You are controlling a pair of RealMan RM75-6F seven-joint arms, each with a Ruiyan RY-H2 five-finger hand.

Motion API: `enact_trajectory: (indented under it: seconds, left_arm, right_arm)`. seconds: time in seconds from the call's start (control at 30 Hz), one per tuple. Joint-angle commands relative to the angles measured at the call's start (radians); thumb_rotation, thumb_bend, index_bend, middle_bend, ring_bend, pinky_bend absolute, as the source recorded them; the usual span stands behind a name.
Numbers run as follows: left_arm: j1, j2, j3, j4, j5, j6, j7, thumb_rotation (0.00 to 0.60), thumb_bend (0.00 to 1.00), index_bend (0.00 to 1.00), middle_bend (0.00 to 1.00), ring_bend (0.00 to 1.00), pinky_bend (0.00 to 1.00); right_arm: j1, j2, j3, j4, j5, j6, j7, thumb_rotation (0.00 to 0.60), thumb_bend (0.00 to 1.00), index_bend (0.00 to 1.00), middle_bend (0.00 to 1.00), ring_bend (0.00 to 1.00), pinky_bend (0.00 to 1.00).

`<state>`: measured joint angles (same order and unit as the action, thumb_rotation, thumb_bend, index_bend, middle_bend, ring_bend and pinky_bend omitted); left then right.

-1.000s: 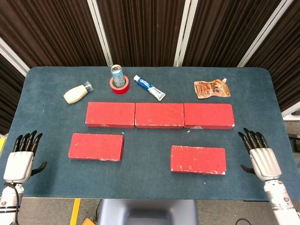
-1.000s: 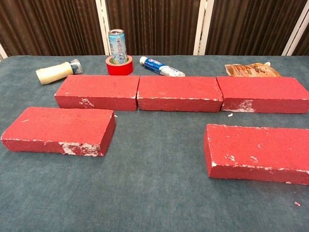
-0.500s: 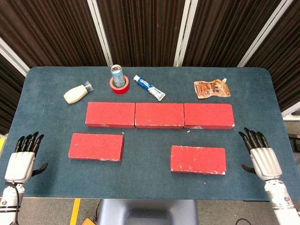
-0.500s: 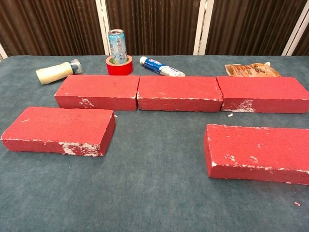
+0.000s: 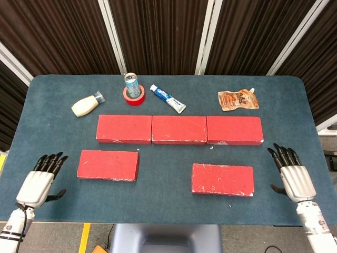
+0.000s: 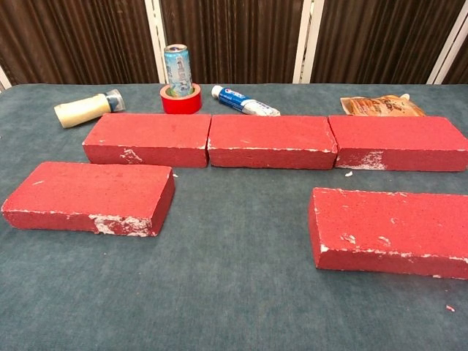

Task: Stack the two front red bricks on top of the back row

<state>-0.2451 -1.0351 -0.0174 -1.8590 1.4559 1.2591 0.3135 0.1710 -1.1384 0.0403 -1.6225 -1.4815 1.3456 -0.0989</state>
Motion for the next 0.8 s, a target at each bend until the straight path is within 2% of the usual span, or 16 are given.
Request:
enact_trajectory:
  seconds: [0.03, 0.13, 0.3, 0.37, 0.53, 0.8]
  left_arm:
    - [-0.073, 0.118, -0.008, -0.204, -0.062, -0.101, 0.188, 0.600, 0.21, 0.00, 0.00, 0.00, 0.08]
    - [-0.120, 0.151, -0.023, -0.297, -0.156, -0.171, 0.235, 0.600, 0.21, 0.00, 0.00, 0.00, 0.09]
    - [-0.190, 0.175, -0.029, -0.380, -0.307, -0.278, 0.232, 0.600, 0.22, 0.00, 0.00, 0.00, 0.10]
    - [-0.233, 0.172, -0.024, -0.405, -0.392, -0.305, 0.289, 0.600, 0.22, 0.00, 0.00, 0.00, 0.09]
    - [-0.311, 0.096, -0.037, -0.436, -0.550, -0.246, 0.410, 0.600, 0.21, 0.00, 0.00, 0.00, 0.09]
    - [-0.383, -0.062, -0.063, -0.423, -0.645, -0.124, 0.492, 0.600, 0.21, 0.00, 0.00, 0.00, 0.09]
  right_arm:
    - [0.000, 0.000, 0.001, 0.001, -0.005, 0.007, -0.005, 0.600, 0.00, 0.00, 0.00, 0.00, 0.00]
    - [-0.002, 0.002, -0.001, -0.001, -0.014, 0.013, 0.000, 0.600, 0.00, 0.00, 0.00, 0.00, 0.00]
    - [-0.003, 0.004, -0.004, -0.003, -0.025, 0.018, 0.005, 0.600, 0.00, 0.00, 0.00, 0.00, 0.00]
    - [-0.004, 0.006, -0.006, -0.005, -0.027, 0.019, 0.010, 0.600, 0.00, 0.00, 0.00, 0.00, 0.00]
    - [-0.003, 0.005, -0.007, -0.006, -0.032, 0.020, 0.010, 0.600, 0.00, 0.00, 0.00, 0.00, 0.00]
    - [-0.003, 0.005, -0.007, -0.008, -0.028, 0.017, 0.010, 0.600, 0.00, 0.00, 0.00, 0.00, 0.00]
